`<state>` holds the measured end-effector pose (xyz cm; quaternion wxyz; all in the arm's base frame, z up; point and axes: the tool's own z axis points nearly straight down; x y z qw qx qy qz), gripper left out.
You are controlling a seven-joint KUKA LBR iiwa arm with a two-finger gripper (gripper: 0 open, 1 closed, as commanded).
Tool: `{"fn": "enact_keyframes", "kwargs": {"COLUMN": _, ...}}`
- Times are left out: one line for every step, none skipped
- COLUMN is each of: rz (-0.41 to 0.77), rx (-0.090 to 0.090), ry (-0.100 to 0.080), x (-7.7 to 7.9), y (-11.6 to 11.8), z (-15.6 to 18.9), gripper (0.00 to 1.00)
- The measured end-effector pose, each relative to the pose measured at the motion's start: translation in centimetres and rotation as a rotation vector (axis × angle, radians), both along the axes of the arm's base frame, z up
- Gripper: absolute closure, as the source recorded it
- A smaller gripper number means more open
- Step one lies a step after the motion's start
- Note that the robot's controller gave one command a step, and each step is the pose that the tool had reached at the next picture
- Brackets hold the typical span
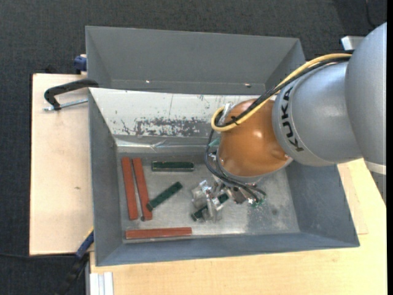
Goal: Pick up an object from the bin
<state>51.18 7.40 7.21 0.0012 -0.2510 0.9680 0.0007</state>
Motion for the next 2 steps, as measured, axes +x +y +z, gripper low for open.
{"fn": "enact_keyframes", "kwargs": {"rz": 0.008, "rx": 0.000, "ry": 0.001, "x": 1.2, "y": 0.2, "z": 4.7, "gripper": 1.00}}
{"fn": "enact_keyframes", "kwargs": {"rz": -0.014, "rx": 0.000, "ry": -0.004, "x": 0.5, "y": 0.1, "z": 14.5, "gripper": 0.00}}
